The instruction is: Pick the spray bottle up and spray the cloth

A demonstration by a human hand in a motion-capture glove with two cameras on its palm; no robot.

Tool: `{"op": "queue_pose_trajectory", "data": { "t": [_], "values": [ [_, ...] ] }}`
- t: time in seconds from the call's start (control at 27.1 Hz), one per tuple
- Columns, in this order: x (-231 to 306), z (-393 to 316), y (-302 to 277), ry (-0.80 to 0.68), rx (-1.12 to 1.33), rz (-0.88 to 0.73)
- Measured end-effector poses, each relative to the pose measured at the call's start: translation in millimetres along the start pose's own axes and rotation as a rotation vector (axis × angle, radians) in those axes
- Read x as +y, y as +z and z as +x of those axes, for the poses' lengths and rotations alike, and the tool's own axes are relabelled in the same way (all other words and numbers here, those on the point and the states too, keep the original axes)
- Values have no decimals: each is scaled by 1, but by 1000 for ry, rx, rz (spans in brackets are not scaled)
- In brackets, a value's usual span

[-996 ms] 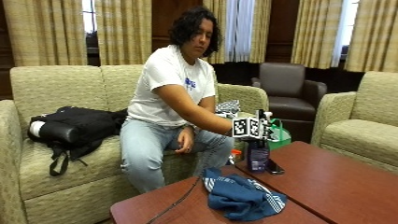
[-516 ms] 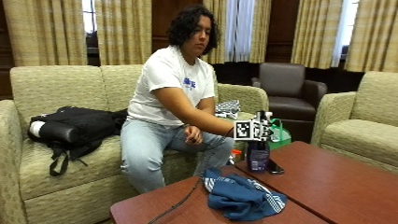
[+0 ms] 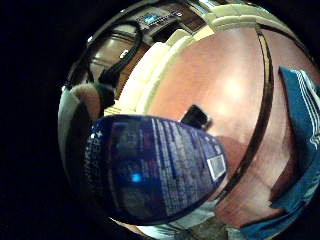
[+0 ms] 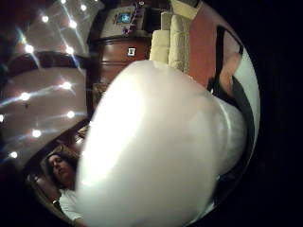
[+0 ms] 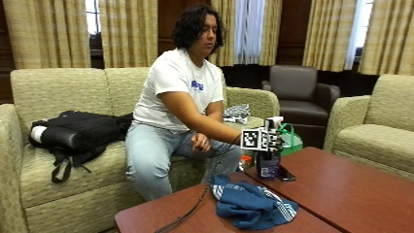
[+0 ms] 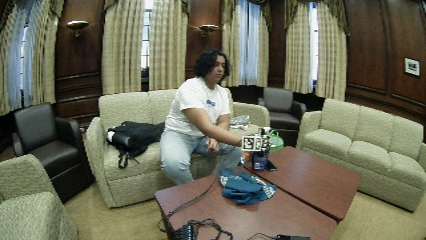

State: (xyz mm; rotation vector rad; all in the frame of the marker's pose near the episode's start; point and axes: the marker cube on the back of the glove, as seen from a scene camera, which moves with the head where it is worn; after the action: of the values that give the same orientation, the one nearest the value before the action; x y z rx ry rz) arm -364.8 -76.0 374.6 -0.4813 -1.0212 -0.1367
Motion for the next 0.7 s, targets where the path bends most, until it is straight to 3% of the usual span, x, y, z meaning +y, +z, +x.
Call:
{"op": "queue_pose_trajectory", "data": {
  "t": [0.37, 0.7],
  "values": [
    [23, 6, -18, 52, 31, -17],
    [63, 4, -34, -5, 300, -87]
  ]
}}
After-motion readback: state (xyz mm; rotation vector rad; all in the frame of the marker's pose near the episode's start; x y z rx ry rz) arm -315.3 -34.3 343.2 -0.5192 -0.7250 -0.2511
